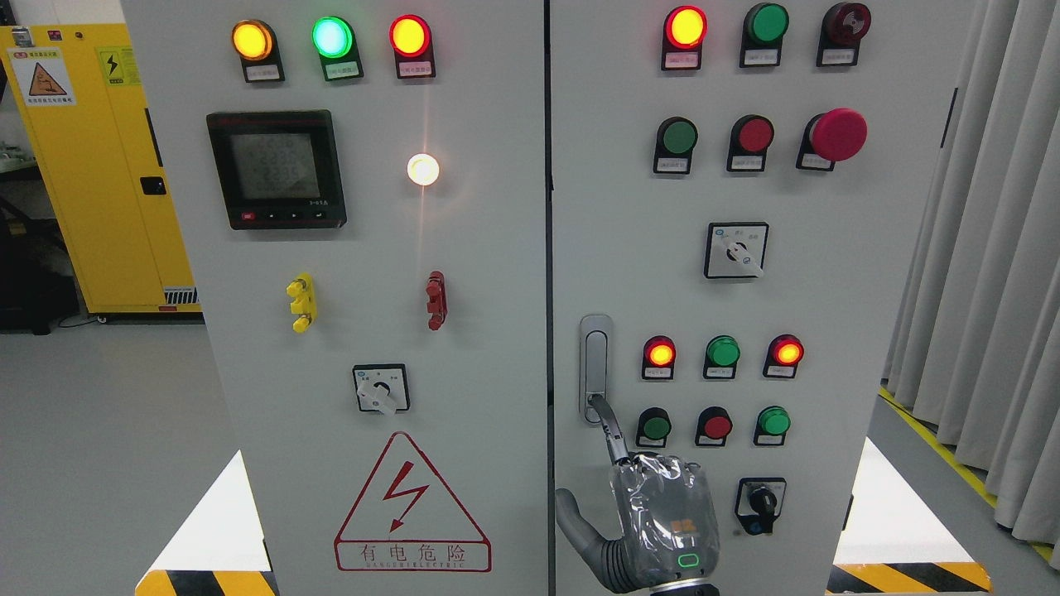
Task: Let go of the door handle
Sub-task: 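Close the right hand fingers around the silver handle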
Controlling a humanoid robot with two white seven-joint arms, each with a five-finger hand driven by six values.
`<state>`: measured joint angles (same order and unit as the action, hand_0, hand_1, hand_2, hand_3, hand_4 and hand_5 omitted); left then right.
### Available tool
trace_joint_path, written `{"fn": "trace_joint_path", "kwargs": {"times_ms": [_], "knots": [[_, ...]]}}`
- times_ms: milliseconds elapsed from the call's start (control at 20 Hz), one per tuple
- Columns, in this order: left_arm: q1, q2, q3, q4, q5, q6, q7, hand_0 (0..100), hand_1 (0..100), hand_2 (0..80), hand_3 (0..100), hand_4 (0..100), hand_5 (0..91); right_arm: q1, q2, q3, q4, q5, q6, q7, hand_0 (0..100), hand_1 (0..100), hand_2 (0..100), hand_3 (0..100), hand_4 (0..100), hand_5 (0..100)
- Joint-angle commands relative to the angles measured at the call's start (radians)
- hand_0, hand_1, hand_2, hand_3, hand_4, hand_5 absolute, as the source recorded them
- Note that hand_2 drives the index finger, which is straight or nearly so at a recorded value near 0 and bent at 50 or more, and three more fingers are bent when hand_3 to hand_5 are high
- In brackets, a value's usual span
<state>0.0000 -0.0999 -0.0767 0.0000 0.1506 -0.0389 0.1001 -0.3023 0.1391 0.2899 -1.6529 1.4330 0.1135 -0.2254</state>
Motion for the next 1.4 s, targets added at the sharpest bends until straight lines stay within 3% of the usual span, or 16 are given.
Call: {"fn": "trace_joint_path", "kwargs": {"times_ms": [0, 1150, 1350], "knots": [[0.021, 0.0, 0.0, -0.015, 0.0, 0.001, 0.0, 12, 56, 0.0, 0, 0, 0.0, -0.005, 0.001, -0.005, 0.008, -0.002, 0.002, 0.005, 35, 36, 0, 99, 99, 100], [0.021, 0.0, 0.0, -0.015, 0.0, 0.001, 0.0, 12, 56, 0.0, 0, 0, 0.0, 0.011, 0.004, 0.003, 0.016, -0.006, 0.003, 0.012, 36, 36, 0, 100, 100, 100], [0.021, 0.0, 0.0, -0.015, 0.0, 0.001, 0.0, 12, 56, 0.0, 0, 0, 0.0, 0.011, 0.004, 0.003, 0.016, -0.006, 0.005, 0.034, 36, 37, 0, 100, 100, 100]]}}
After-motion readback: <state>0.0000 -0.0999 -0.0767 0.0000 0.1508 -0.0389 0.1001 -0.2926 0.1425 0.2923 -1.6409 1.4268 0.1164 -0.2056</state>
